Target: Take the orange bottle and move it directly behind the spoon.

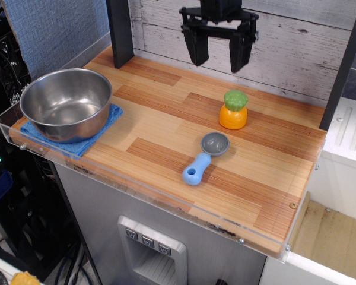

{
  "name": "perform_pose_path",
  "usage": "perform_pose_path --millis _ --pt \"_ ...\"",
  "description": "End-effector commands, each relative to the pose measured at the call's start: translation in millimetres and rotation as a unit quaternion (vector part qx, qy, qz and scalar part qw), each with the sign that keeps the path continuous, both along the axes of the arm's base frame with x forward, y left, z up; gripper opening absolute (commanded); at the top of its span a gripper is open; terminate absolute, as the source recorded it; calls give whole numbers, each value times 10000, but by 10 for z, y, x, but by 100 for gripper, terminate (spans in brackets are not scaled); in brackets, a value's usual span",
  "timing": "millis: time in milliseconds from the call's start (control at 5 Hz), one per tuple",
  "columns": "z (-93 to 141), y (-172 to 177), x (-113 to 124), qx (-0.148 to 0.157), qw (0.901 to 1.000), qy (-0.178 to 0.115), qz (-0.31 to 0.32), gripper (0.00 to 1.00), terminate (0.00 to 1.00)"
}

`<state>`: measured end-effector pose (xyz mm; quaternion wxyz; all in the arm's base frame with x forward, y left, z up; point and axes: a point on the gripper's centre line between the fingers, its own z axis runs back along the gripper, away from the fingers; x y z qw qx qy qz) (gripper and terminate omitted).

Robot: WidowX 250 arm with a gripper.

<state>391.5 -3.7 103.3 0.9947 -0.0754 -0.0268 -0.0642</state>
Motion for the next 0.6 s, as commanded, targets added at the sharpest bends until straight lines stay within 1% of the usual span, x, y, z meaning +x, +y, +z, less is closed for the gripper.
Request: perform_pose_path --millis 0,200,400 --pt "317 87 -82 524 9977 -227 377 100 0" --pt "288 123 -107 762 9952 -162 591 100 0" --pt "244 190 -144 722 9923 -85 1000 100 0"
